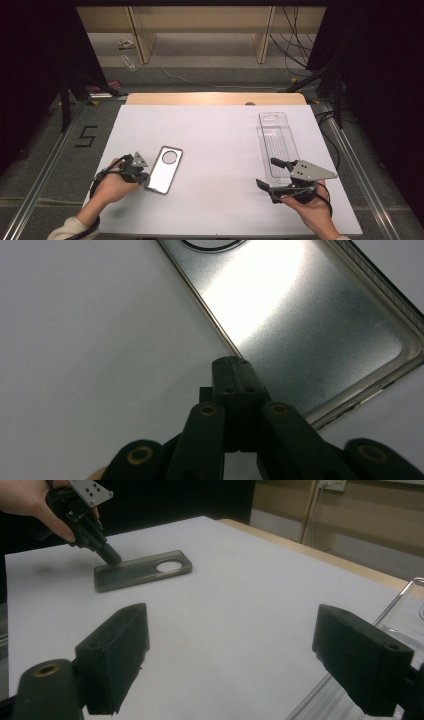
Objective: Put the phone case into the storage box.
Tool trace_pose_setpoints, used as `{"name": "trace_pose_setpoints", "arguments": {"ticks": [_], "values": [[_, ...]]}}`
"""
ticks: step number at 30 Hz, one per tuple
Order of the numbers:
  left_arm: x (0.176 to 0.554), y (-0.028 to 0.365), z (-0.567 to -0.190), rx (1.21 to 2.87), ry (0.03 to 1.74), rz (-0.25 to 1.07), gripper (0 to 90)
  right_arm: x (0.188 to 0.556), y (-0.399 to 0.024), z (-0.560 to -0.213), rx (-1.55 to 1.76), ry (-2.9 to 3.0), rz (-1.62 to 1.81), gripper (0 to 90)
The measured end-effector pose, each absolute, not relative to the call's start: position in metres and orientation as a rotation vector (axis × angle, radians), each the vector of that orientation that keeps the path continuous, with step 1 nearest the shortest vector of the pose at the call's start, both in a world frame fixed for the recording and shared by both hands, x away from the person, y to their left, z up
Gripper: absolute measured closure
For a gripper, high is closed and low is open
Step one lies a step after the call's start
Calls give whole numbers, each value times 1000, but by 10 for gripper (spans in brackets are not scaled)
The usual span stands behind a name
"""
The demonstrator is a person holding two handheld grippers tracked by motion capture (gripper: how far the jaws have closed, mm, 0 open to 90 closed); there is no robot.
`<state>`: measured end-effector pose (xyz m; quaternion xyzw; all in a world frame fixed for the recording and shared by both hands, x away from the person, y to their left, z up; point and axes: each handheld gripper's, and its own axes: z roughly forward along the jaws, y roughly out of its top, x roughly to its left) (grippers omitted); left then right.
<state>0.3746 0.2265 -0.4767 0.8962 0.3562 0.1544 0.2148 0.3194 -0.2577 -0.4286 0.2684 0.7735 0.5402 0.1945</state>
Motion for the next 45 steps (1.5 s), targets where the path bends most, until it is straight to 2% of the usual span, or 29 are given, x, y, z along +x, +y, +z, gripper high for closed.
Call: {"name": "trace_pose_setpoints", "arguments": {"ticks": [18,22,23,25,28,29,30,32,37,45], "values": [[372,223,-477,2484,979,409,895,319,-258,-429,752,2170,1515,162],[373,225,-476,2481,976,411,846,319,-258,-429,752,2167,1518,162],[374,226,-475,2483,973,413,820,319,-258,-429,752,2167,1518,162],[374,227,-472,2463,968,417,709,319,-258,-428,752,2166,1516,162],[375,227,-466,2416,975,455,487,319,-258,-428,751,2165,1516,162],[376,227,-463,2400,984,482,487,319,-258,-428,752,2167,1515,162],[377,227,-459,2386,991,501,356,319,-258,-428,751,2167,1515,162],[378,227,-456,2377,981,489,251,319,-258,-428,751,2167,1516,162],[376,222,-451,2370,888,408,166,319,-257,-429,752,2169,1514,162],[371,206,-452,2497,672,341,163,320,-256,-429,754,2171,1513,162]]}}
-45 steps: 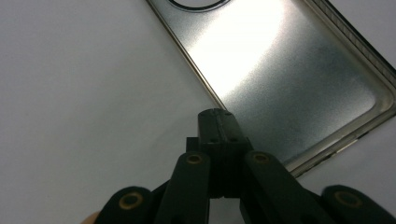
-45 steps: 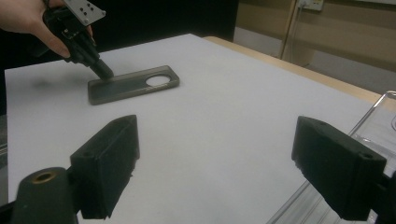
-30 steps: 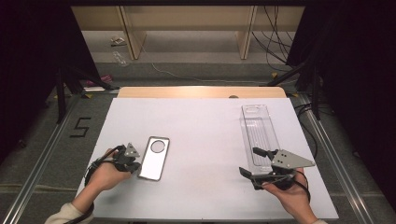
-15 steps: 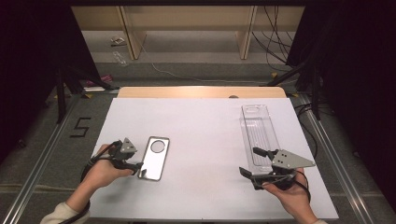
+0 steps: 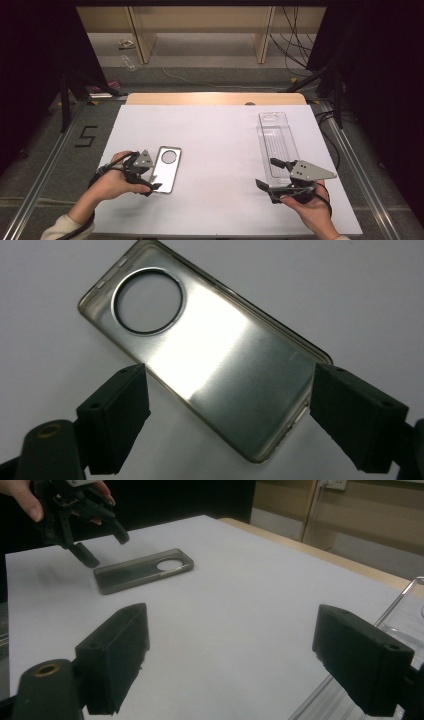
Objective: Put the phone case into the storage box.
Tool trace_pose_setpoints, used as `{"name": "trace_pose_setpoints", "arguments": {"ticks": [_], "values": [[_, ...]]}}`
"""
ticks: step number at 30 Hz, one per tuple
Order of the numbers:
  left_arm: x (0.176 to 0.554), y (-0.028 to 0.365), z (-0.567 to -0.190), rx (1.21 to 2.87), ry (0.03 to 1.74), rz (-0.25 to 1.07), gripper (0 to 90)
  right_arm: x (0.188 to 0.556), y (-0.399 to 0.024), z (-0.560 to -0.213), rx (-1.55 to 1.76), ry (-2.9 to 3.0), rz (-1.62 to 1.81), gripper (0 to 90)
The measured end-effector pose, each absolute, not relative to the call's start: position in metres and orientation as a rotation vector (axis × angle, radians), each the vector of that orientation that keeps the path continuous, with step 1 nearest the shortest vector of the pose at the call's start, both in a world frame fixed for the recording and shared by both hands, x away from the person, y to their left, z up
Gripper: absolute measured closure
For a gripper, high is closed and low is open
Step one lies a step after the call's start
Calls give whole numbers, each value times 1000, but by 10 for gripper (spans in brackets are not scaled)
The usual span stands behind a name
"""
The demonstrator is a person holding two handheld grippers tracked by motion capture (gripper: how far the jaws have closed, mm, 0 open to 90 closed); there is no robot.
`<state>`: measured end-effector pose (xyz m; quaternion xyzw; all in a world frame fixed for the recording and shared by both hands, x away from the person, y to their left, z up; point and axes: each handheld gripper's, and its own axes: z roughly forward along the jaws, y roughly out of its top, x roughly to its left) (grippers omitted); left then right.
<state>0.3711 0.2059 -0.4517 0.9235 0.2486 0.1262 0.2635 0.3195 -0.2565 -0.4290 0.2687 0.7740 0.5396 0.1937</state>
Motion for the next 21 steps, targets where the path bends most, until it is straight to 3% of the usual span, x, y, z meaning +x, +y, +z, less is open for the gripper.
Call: {"name": "trace_pose_setpoints", "arguments": {"ticks": [8,21], "values": [[368,189,-445,2643,419,331,244,319,-256,-429,759,2176,1511,162],[363,185,-452,2752,173,369,316,320,-256,-430,757,2177,1511,162]]}}
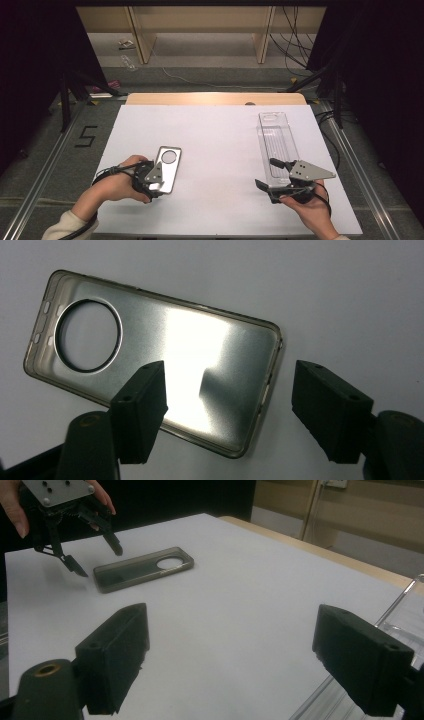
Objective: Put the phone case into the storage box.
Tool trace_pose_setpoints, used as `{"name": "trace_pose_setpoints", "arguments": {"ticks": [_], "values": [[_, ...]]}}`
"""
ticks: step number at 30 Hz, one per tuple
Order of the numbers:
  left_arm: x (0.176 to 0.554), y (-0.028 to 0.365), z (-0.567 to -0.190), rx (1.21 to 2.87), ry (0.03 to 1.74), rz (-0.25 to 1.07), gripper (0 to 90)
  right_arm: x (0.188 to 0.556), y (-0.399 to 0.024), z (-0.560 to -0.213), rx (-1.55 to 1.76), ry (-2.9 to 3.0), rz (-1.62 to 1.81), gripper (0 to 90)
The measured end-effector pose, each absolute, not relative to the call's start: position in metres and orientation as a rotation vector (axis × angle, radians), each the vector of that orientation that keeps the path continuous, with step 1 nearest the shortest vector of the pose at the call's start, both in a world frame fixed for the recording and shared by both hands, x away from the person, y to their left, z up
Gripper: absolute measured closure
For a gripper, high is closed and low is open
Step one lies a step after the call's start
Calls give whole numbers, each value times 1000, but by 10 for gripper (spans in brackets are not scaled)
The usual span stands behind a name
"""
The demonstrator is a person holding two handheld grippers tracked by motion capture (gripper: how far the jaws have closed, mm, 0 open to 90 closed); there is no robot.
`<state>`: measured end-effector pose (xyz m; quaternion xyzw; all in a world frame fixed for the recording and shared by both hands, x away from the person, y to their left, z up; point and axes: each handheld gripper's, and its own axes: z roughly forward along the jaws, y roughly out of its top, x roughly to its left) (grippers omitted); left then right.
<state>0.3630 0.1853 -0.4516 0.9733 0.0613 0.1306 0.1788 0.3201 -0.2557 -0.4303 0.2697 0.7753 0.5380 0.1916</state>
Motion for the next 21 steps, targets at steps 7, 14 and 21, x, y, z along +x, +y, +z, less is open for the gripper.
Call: {"name": "trace_pose_setpoints", "arguments": {"ticks": [7,14,21], "values": [[361,184,-456,2807,89,349,356,320,-256,-430,759,2176,1511,162],[363,183,-459,2838,44,318,376,320,-255,-430,761,2178,1512,162],[363,182,-460,2858,12,318,392,320,-255,-430,762,2177,1513,162]]}}
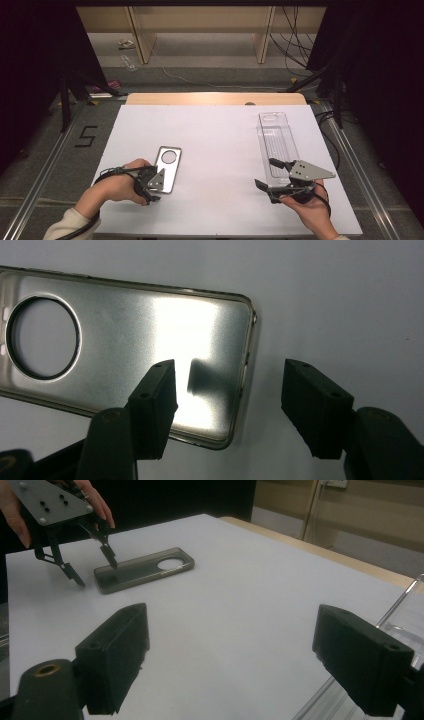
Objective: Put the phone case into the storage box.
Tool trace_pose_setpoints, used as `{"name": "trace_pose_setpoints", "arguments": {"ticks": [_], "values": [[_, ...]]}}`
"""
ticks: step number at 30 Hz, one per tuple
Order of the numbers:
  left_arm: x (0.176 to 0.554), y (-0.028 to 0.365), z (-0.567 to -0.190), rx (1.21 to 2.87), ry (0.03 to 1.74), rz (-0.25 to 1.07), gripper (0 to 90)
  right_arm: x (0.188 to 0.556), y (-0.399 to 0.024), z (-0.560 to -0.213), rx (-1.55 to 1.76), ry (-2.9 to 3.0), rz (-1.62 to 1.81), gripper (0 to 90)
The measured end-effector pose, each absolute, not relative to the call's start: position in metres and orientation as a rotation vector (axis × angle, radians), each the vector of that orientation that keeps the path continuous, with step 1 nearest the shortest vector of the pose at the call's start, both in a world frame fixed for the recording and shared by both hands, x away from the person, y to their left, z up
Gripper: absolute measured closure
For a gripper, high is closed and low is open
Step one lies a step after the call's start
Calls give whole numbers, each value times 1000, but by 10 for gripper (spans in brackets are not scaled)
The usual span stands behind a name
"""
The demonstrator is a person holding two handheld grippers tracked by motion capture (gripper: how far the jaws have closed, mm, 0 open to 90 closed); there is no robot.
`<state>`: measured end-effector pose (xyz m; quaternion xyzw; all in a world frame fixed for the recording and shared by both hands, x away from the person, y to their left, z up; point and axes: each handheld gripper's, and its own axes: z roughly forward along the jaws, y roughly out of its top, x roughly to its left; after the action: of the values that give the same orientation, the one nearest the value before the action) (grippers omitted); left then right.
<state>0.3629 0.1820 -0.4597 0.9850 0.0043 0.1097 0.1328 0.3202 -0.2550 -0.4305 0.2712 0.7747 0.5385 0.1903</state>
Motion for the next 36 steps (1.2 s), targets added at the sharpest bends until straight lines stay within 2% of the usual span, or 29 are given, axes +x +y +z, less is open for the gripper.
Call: {"name": "trace_pose_setpoints", "arguments": {"ticks": [9,27,36], "values": [[363,179,-459,2873,-47,323,422,320,-254,-431,760,2177,1515,162],[363,177,-458,2898,-59,316,634,321,-254,-432,760,2186,1511,162],[361,176,-459,2907,-67,299,689,321,-253,-432,762,2188,1510,162]]}}
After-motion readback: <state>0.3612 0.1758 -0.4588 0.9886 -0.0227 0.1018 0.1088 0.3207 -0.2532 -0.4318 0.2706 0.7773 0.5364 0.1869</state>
